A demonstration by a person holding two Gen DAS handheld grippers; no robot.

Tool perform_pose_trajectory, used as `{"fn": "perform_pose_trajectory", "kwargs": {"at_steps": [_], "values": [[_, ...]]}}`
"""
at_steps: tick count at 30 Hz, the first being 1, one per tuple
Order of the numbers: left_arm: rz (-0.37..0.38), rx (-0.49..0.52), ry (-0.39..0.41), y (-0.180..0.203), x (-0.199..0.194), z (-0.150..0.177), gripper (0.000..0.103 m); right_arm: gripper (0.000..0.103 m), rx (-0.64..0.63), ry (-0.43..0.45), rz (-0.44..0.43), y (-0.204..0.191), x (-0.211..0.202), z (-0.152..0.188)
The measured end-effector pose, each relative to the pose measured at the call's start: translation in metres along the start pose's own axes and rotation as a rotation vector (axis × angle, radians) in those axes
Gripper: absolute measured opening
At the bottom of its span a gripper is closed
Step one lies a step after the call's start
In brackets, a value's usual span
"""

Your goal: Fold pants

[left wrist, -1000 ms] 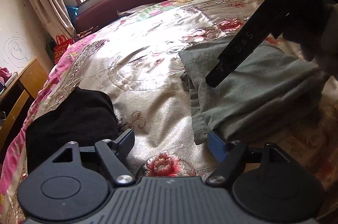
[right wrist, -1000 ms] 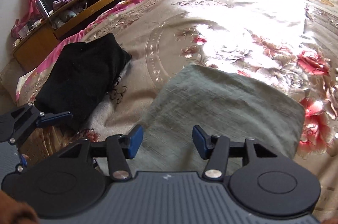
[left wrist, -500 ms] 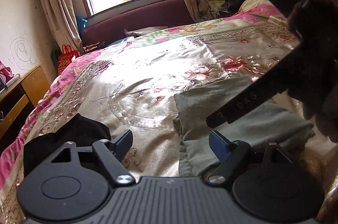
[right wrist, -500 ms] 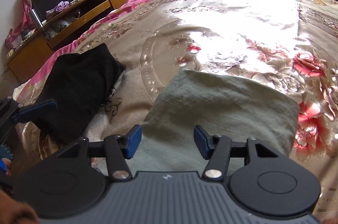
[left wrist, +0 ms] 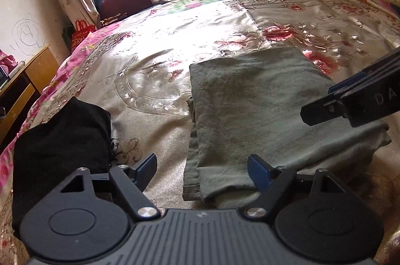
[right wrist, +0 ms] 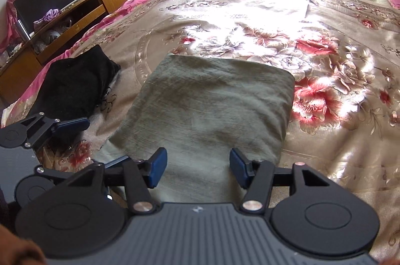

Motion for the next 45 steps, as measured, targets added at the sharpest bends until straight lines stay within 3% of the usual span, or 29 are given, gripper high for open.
{"fn": "perform_pose_trajectory", "kwargs": {"at_steps": [7,12,23,29,45], "values": [[-0.011,-0.014,0.033,0.003,-0.015,-0.010,0.094,0.060,0.018,0.028,0.031,0.006,-0.014,0.007],[-0.080,-0.009,0.067,0.015,-0.020,-0.006,0.103,0.061,0.009,0.044,0.058,0.003,-0.022,0.015],[-0.049,-0.127,0.016,0.021,-0.017,0.009,0.103,0.064,0.053,0.044,0.061,0.008,-0.032,0.038],[-0.089,-0.100,0.017,0.030,-0.020,0.013,0.103,0.064,0.078,0.050,0.054,0.007,-0.038,0.048],[-0.081,-0.122,0.027,0.033,-0.029,0.017,0.103,0.065,0.068,0.025,0.074,-0.003,-0.041,0.066]]}}
Point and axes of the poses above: each gripper's, at about its wrist camera, not at the fingertips, and x roughly the way its jaws point, y to its right, z to its underside, the point moved 3 cm from there along x, roughly the way its jaws point, and after that the axes turned 7 degrees about -x, right-handed, at the moved point
